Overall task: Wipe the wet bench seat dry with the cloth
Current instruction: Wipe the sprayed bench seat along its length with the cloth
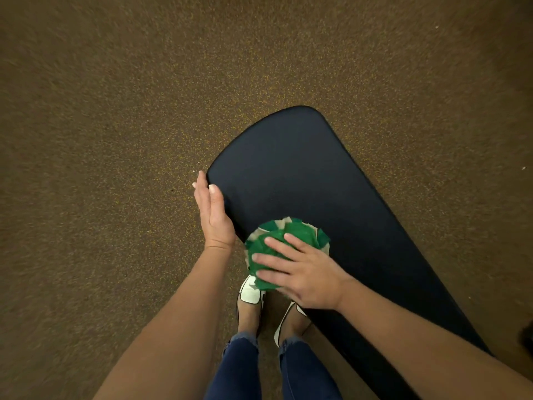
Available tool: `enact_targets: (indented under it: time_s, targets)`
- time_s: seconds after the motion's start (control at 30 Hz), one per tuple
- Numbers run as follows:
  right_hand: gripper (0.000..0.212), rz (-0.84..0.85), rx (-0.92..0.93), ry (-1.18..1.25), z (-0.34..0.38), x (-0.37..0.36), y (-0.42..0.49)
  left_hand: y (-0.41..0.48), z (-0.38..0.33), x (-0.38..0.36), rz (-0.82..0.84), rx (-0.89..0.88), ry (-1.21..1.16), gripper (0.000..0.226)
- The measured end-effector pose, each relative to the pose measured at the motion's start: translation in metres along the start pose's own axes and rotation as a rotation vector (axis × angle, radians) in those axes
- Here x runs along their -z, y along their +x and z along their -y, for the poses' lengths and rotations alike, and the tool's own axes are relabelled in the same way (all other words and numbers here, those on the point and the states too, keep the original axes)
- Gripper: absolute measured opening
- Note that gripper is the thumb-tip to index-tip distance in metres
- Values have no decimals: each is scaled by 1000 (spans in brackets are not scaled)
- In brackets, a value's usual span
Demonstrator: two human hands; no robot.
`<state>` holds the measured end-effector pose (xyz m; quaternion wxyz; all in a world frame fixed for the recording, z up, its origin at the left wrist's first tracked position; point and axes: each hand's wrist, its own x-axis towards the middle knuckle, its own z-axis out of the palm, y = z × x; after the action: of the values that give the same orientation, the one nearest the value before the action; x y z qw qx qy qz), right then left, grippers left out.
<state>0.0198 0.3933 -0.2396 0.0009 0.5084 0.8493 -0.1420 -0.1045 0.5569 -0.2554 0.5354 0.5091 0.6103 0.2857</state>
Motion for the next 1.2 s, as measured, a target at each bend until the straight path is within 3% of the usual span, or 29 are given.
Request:
enact_targets:
  time_s: [0.03, 0.17, 0.2, 0.33, 0.4, 0.53, 0.57, 0.6, 0.73, 0.77, 0.8, 0.9, 0.97, 1.13, 1.2]
  targets:
    - [51, -12, -22, -6, -12, 1, 1, -1, -1, 0, -1, -10, 7, 77]
    - [50, -183, -508, 83, -23, 15, 55, 2, 1, -3, -24, -27, -1, 81]
    - [50, -207, -542, 102, -14, 15, 63, 2, 2, -3, -30, -24, 0, 81]
    - [49, -93, -151, 59, -1, 5, 28, 2, 3, -2, -16, -33, 23, 67]
    - [50, -88, -113, 12, -26, 4, 15, 2, 4, -1, -9, -44, 39, 66]
    - [53, -220, -633, 22, -52, 15, 46, 1, 4, -4, -3, -55, 94, 66]
    - [53, -259, -680, 46, -44, 15, 54, 1, 4, -5, -9, -57, 96, 66]
    - [53, -273, -645, 66, -32, 14, 57, 1, 4, -4, -14, -60, 96, 66]
    - [52, -87, -161, 57, -13, 2, 3, 0, 1, -4, 7, -35, 103, 67]
    - [53, -82, -154, 39, -25, 1, -9, -1, -1, -3, 15, -32, 106, 67]
    - [53, -99, -233, 20, -39, 1, -16, -2, -1, -2, 22, -29, 108, 67]
    - [51, -204, -716, 46, -72, 15, -2, -3, -1, -1, 36, -25, 112, 67]
    - [54, -271, -877, 92, -61, 19, 29, -2, 0, -1, 26, -31, 111, 67]
    - [53, -134, -390, 47, -30, 3, 1, -1, 4, -1, 20, -47, 121, 66]
    - [54, -150, -481, 16, -49, 7, -11, -1, 5, 1, 42, -61, 152, 66]
